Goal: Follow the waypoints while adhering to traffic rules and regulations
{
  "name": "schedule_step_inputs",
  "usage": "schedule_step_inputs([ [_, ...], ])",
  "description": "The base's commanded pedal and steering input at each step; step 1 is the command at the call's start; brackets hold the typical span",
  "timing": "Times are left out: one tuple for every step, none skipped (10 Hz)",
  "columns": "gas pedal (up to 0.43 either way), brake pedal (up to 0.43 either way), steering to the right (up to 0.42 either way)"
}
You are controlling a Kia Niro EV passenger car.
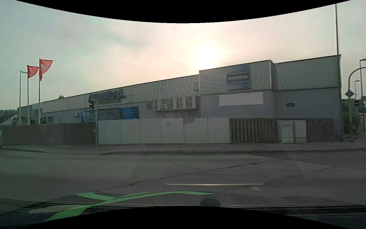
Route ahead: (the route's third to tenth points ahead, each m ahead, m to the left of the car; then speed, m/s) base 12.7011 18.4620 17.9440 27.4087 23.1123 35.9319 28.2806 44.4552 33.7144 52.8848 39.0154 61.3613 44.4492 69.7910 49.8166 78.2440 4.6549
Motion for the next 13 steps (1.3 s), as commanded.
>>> schedule_step_inputs([
  [0.059,0.000,-0.492],
  [0.059,0.000,-0.495],
  [0.059,0.000,-0.495],
  [0.059,0.000,-0.494],
  [0.059,0.000,-0.490],
  [0.059,0.000,-0.484],
  [0.059,0.000,-0.466],
  [0.067,0.000,-0.447],
  [0.067,0.000,-0.434],
  [0.067,0.000,-0.417],
  [0.079,0.000,-0.405],
  [0.098,0.000,-0.397],
  [0.098,0.000,-0.387],
])
